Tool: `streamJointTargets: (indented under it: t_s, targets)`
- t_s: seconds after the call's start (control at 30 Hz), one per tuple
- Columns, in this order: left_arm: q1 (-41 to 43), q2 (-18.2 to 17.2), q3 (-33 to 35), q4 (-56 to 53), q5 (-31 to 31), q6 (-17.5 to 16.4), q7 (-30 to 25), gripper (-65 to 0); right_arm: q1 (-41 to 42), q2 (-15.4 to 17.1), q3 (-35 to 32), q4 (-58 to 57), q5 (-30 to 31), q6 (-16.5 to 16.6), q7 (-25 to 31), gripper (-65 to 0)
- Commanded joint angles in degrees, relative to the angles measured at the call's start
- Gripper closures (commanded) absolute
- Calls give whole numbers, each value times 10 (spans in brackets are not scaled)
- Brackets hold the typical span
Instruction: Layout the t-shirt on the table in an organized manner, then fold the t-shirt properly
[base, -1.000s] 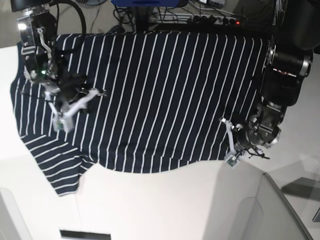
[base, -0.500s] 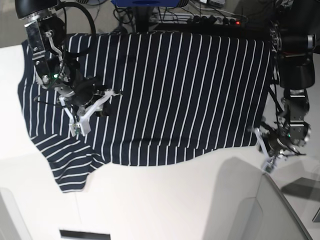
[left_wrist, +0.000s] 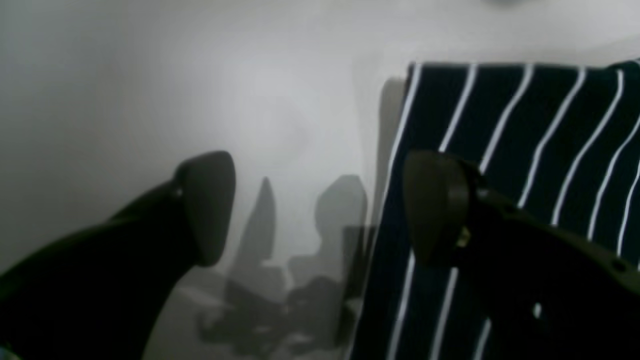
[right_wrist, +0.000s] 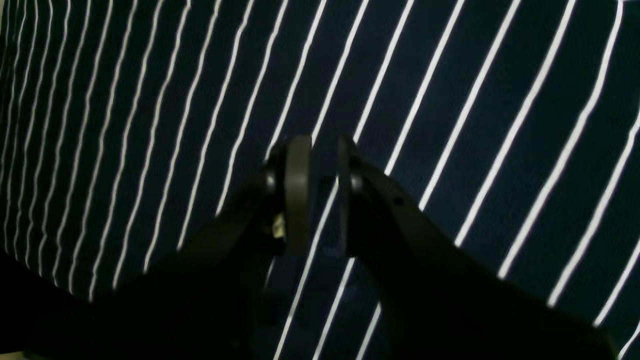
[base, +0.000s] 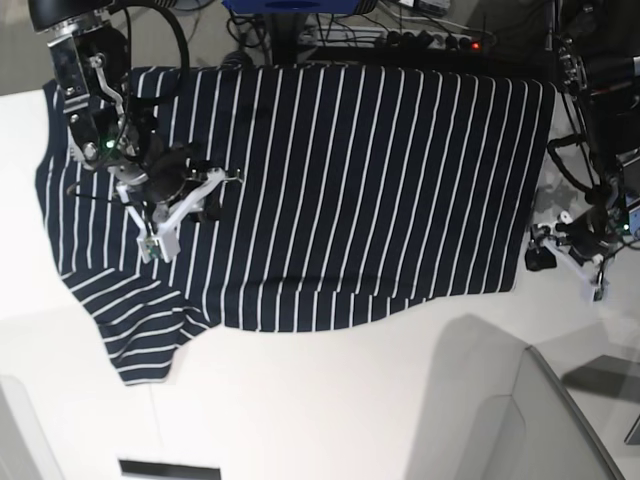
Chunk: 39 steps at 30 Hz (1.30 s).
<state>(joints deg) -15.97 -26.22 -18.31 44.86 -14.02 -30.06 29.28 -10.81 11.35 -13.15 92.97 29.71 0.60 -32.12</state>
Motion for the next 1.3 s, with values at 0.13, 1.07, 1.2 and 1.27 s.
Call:
streamJointTargets:
  t_s: [0.13,1.07,1.2,1.27]
  targets:
    - [-8,-2,38,3,-14,-51,-10,-494,7,3,0,9,3,3,12,-96]
    - [106,44,43,184,-10,-52,-87,0,16,6,1,-55,4,3,13,-96]
    - [154,49,74,268,20,-48,-81,0,25,6,1,-73,4,3,13,-96]
    - [184,52,91,313,59,-36,-70,0,32,6,1,-81,5,3,13,-96]
